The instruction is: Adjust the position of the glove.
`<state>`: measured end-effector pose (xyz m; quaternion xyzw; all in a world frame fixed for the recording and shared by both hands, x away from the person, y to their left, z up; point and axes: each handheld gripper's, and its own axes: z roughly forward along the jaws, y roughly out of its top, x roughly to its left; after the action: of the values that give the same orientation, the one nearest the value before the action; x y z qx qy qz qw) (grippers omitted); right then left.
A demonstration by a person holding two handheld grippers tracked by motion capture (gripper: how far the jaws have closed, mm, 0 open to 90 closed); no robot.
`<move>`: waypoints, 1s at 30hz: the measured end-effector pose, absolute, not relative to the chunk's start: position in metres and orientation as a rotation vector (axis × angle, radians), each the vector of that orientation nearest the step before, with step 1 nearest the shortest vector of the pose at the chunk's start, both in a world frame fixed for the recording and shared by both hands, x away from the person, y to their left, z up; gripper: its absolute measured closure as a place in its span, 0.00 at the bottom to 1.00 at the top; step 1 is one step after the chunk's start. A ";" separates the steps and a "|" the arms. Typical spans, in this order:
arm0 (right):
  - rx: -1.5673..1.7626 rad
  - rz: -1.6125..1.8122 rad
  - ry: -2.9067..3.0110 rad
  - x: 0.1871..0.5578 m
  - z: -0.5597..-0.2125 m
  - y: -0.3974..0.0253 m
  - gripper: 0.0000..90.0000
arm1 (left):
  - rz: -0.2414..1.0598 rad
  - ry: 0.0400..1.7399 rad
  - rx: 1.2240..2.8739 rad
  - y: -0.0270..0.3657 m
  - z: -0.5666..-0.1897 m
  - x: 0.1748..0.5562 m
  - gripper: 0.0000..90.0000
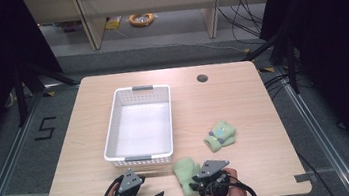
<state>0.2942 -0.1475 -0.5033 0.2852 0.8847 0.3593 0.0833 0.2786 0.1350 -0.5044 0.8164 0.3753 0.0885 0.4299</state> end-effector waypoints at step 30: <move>0.334 1.185 2.865 0.320 -0.474 -0.219 0.95 | 0.131 0.899 1.987 0.100 -0.499 0.282 0.19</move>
<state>0.3199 -0.2191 -0.4744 0.1070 0.9187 0.3800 0.0115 0.2818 0.1002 -0.4985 0.8072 0.3654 0.0534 0.4605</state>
